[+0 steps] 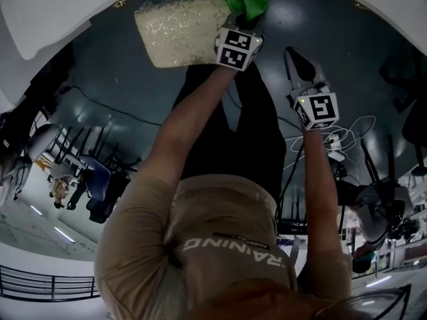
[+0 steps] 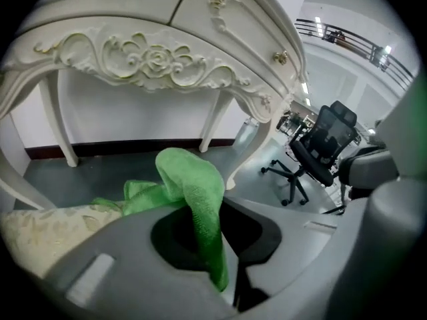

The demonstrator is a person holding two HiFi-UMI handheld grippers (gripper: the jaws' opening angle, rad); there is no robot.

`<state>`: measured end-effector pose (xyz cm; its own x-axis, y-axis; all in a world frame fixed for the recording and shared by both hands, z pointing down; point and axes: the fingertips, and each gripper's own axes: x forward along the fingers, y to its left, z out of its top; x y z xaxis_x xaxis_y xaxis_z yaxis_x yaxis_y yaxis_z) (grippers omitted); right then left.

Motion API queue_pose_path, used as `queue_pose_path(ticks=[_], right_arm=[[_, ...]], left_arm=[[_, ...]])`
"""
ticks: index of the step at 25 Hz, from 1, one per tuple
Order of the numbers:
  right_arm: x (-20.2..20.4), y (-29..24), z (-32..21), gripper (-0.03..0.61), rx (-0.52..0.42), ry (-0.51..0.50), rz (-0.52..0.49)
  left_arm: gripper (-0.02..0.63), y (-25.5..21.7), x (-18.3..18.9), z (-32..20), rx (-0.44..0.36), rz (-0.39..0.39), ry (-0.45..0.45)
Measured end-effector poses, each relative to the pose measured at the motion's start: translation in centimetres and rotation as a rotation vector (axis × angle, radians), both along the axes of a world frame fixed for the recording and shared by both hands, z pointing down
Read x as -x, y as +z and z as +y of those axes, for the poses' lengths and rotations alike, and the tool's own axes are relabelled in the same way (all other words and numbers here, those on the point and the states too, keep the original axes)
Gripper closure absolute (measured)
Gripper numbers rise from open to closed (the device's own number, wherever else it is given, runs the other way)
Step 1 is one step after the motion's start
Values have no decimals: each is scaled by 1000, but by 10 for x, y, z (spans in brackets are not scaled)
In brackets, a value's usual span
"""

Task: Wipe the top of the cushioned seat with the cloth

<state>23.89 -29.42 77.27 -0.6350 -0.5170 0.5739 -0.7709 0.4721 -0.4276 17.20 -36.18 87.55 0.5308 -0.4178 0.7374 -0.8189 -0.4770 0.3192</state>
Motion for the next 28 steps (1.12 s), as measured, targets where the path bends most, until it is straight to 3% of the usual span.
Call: queue_pose_path(ticks=[6, 9, 12, 17, 20, 28], right_arm=[[-12, -6, 9, 577, -5, 21, -4], [-3, -14, 10, 577, -6, 37, -26], [17, -22, 14, 577, -16, 36, -41], [93, -24, 23, 577, -23, -24, -73], [149, -27, 24, 577, -35, -72, -94], [271, -42, 56, 577, -22, -212, -106]], left_arm=[[567, -39, -46, 37, 24, 178, 128], [568, -73, -42, 48, -28, 228, 163], [566, -107, -15, 53, -116, 221, 168], [566, -135, 94, 58, -209, 174, 5], [568, -133, 170, 61, -256, 70, -43], [566, -119, 374, 90, -223, -111, -272]])
